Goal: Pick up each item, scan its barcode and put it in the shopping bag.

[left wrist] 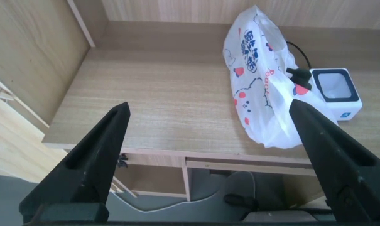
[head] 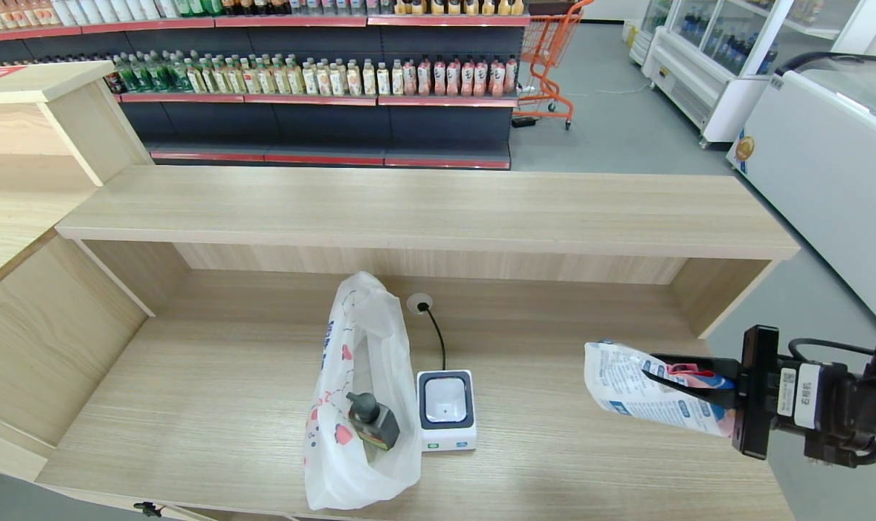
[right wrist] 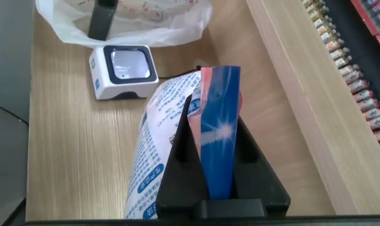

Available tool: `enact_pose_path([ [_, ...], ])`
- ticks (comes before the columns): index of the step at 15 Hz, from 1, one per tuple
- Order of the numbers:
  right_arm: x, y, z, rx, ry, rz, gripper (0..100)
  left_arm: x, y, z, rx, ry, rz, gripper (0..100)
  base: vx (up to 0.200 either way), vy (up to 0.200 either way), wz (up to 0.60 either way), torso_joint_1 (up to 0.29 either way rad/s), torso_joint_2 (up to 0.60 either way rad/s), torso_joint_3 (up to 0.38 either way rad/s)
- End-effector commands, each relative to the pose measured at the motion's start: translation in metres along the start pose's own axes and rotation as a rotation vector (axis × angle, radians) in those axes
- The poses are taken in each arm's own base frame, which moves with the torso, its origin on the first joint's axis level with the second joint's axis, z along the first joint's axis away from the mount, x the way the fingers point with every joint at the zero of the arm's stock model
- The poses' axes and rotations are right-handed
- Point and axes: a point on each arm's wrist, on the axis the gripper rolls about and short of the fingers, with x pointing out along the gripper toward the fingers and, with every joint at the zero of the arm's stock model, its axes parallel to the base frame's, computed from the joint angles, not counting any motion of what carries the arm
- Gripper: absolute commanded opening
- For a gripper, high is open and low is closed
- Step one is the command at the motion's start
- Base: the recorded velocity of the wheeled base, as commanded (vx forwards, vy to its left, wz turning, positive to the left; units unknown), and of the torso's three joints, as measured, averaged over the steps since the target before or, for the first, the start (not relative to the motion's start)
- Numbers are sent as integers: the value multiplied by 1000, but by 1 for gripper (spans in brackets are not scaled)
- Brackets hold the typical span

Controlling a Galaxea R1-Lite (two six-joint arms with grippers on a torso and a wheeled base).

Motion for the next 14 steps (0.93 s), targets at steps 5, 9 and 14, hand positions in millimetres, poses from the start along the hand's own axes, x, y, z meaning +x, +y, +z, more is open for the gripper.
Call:
enact_pose_path([
  [5, 10, 7, -17, 44, 9, 34, 0, 0, 0, 0, -1, 1, 1, 100, 0, 120, 0, 2, 0, 2],
  [9, 15, 10, -26, 72, 19, 53, 0, 0, 0, 0, -1, 0, 2, 100, 0, 200, 0, 8, 0, 0],
  [14, 39, 3, -47, 78, -7, 79, 0, 0, 0, 0, -1, 0, 1, 100, 0, 160, 0, 0, 2, 4],
])
